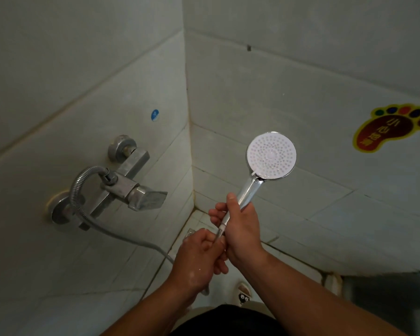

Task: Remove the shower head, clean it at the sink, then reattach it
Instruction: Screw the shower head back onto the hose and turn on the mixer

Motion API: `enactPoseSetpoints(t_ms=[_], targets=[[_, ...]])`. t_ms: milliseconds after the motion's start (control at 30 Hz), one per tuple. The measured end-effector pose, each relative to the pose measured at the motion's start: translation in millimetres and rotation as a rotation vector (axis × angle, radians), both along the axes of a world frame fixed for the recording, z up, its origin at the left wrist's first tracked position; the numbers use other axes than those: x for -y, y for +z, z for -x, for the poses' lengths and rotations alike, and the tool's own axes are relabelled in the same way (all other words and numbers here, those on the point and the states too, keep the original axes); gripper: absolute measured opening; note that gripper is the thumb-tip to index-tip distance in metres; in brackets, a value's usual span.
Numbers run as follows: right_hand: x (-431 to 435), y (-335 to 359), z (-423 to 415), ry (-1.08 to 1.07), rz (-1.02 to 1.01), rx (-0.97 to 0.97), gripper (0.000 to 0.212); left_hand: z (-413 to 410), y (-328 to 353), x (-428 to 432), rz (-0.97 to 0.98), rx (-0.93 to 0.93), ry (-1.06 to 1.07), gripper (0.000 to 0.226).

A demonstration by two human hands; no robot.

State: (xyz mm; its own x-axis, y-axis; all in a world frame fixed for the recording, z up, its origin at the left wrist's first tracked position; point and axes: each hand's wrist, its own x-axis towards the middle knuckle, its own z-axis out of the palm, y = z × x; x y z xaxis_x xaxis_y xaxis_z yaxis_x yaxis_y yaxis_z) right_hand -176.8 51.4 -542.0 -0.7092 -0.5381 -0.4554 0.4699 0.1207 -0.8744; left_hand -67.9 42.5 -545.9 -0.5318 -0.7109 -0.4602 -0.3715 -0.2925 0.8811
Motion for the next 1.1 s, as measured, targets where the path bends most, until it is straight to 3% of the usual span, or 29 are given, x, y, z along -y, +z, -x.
enactPoseSetpoints(t_ms=[267,400,533,700,833,1100], targets=[[0,4,18,0.081,0.011,0.196,0.014,9,6,10,-0.139,-0.008,-0.030,0.041],[-5,-2,26,0.101,-0.069,0.120,0.026,7,6,18,-0.330,-0.076,-0.040,0.037],[-12,-12,28,0.096,-0.204,0.021,0.037,2,3,24,-0.154,-0.028,-0.123,0.039],[-14,-14,26,0.067,-0.149,-0.038,0.039,5,0,16,-0.076,-0.011,-0.095,0.026],[-13,-15,26,0.041,-0.128,-0.065,0.039,9,-1,15,0.001,0.038,-0.116,0.027],[-12,-4,26,0.052,-0.054,-0.051,0.037,8,-5,20,-0.369,-0.198,-0.047,0.034]])
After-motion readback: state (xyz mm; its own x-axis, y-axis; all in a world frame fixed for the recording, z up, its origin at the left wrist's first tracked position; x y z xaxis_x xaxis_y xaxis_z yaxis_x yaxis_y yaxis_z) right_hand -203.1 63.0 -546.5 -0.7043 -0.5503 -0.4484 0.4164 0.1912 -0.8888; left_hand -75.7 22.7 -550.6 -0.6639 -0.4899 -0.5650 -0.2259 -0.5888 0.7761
